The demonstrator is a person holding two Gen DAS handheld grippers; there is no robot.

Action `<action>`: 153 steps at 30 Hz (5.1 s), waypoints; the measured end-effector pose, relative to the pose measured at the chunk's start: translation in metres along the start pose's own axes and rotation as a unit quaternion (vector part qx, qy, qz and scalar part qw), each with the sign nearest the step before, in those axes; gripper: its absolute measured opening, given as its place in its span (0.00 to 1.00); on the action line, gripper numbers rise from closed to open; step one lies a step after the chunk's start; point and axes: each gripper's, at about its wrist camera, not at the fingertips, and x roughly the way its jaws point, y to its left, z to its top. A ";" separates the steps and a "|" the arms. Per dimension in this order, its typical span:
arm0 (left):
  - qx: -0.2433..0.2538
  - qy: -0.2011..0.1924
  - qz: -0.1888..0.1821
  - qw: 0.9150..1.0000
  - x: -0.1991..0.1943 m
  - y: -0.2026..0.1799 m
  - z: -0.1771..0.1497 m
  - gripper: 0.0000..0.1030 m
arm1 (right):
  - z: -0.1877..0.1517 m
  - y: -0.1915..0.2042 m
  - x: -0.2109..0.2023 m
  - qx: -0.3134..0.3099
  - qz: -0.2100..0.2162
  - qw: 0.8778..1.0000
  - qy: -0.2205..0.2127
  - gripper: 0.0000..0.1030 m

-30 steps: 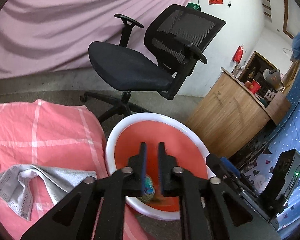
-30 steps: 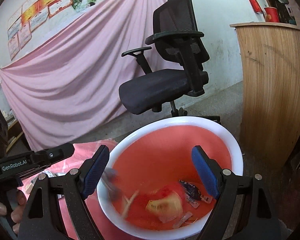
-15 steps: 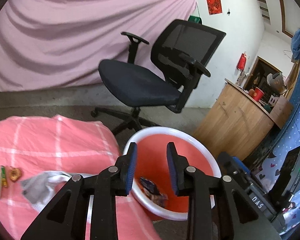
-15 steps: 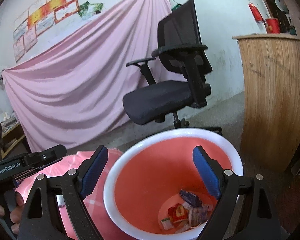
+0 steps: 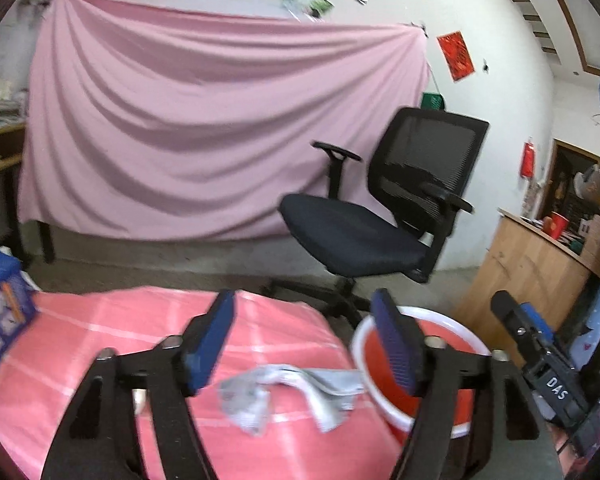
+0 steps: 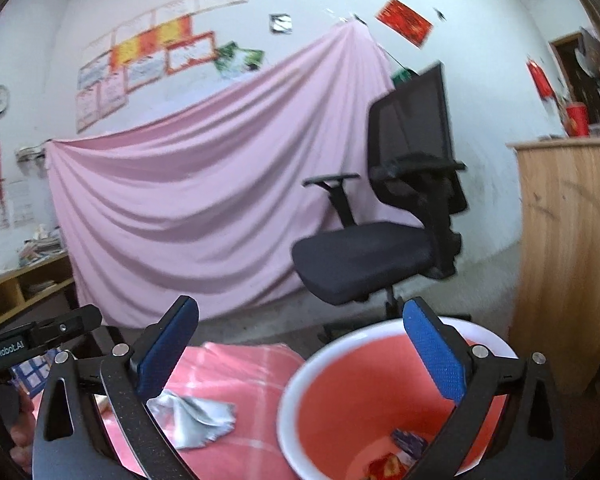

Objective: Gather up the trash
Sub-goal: 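Move both tools back over the grey cloth and white case, then grasp the white plastic case with the left tool while the right tool grasps the grey cloth, then carry case and cloth over the orange bucket and open both tools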

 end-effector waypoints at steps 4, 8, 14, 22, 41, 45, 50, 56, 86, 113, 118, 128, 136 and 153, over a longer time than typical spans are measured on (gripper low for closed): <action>-0.003 -0.053 0.052 0.997 -0.028 0.023 -0.003 0.98 | 0.000 0.032 -0.004 -0.037 0.031 0.999 -0.026 1.00; 0.003 -0.071 0.091 0.993 -0.046 0.046 -0.010 0.98 | -0.004 0.058 -0.007 -0.061 0.062 0.995 -0.042 1.00; 0.008 -0.091 0.134 0.987 -0.070 0.076 -0.028 0.98 | -0.012 0.092 -0.010 -0.093 0.095 0.990 -0.053 1.00; 0.018 -0.090 0.166 0.982 -0.086 0.109 -0.049 0.98 | -0.024 0.121 -0.009 -0.132 0.121 0.983 -0.050 1.00; 0.017 0.022 0.150 0.988 -0.037 0.139 -0.068 0.98 | -0.062 0.144 0.055 -0.176 0.099 0.970 0.137 1.00; 0.020 0.077 0.131 0.988 -0.015 0.141 -0.069 0.98 | -0.067 0.135 0.075 -0.151 0.092 0.965 0.194 1.00; 0.031 0.148 0.111 0.982 0.013 0.138 -0.072 0.97 | -0.076 0.126 0.100 -0.124 0.083 0.954 0.260 1.00; 0.031 0.190 0.078 0.978 0.027 0.136 -0.074 0.90 | -0.081 0.126 0.114 -0.107 0.106 0.944 0.293 1.00; 0.000 0.243 0.058 0.968 0.046 0.139 -0.071 0.24 | -0.106 0.130 0.142 -0.116 0.122 0.904 0.393 0.70; -0.034 0.115 0.092 0.989 -0.016 0.110 -0.055 0.24 | -0.069 0.109 0.093 -0.045 0.171 0.948 0.265 0.15; -0.010 0.047 0.084 0.995 -0.029 0.084 -0.037 0.24 | -0.051 0.090 0.063 -0.014 0.169 0.968 0.186 0.15; 0.051 -0.036 0.023 0.998 -0.034 0.018 -0.014 0.24 | -0.011 0.049 0.012 0.016 0.136 0.990 0.029 0.16; 0.100 -0.067 -0.034 0.992 -0.018 -0.043 -0.004 0.24 | 0.009 0.001 -0.015 0.038 0.063 0.996 -0.045 0.18; 0.118 0.019 -0.119 0.986 0.057 -0.132 -0.017 0.24 | -0.001 -0.080 -0.009 0.070 -0.064 0.995 0.020 0.19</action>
